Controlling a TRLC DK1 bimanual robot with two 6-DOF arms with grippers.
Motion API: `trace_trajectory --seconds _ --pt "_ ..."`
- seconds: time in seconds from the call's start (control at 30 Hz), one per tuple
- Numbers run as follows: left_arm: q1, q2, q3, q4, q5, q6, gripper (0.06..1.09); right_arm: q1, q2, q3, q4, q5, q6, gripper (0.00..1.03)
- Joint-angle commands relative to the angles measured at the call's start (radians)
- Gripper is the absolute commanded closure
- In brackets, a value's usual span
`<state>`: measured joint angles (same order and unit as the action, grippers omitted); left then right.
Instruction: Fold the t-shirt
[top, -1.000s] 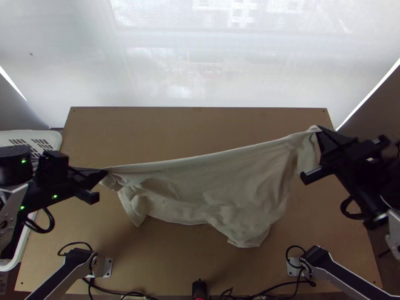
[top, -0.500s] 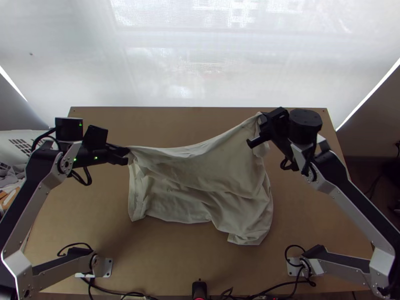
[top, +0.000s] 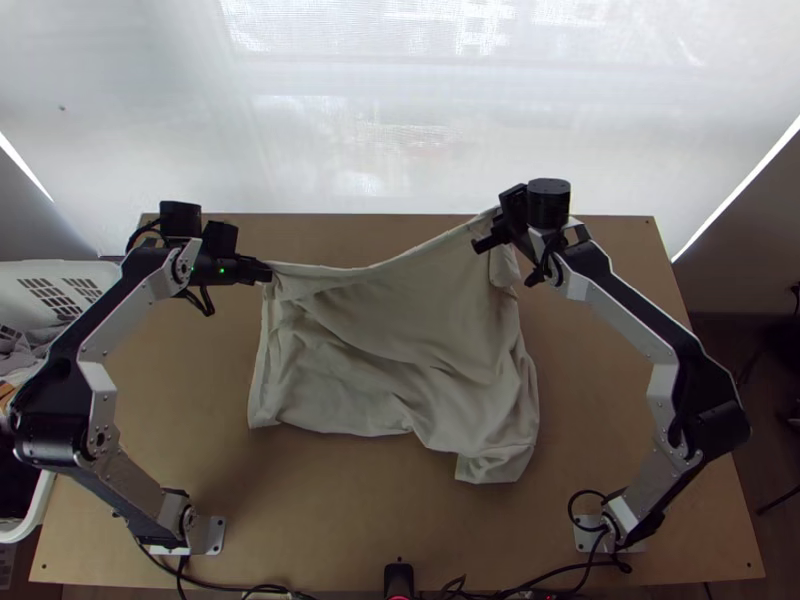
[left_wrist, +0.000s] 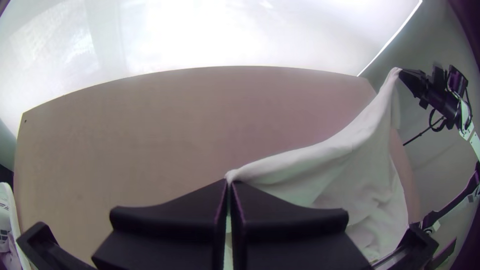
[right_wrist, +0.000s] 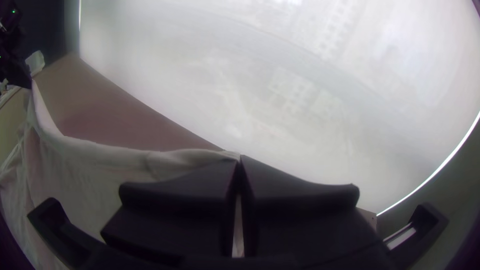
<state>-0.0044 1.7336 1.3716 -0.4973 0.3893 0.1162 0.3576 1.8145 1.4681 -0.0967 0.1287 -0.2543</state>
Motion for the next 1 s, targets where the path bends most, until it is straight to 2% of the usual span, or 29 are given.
trace_trajectory --seconds 0.0,0.57,0.6,0.7,0.8,0.97 --pt "0.02 0.207 0.127 0.051 -0.024 -0.004 1.05 -0.028 0.192 0.136 0.011 -0.003 0.001 1.0" --pt "0.024 0.452 0.311 0.118 -0.073 -0.052 1.05 -0.023 0.419 0.319 0.002 -0.001 0.015 1.0" --pt "0.024 0.46 0.32 0.117 -0.073 -0.055 0.99 -0.023 0.424 0.321 0.002 -0.001 0.018 1.0" --pt "0.023 0.466 0.325 0.114 -0.073 -0.059 0.68 -0.02 0.427 0.317 0.002 -0.001 0.023 1.0" --pt "0.02 0.455 0.328 0.098 -0.073 -0.066 0.44 -0.016 0.427 0.314 0.002 -0.001 0.023 1.0" --pt "0.018 0.409 0.363 0.002 -0.069 -0.073 0.44 -0.014 0.424 0.317 0.002 -0.003 0.024 1.0"
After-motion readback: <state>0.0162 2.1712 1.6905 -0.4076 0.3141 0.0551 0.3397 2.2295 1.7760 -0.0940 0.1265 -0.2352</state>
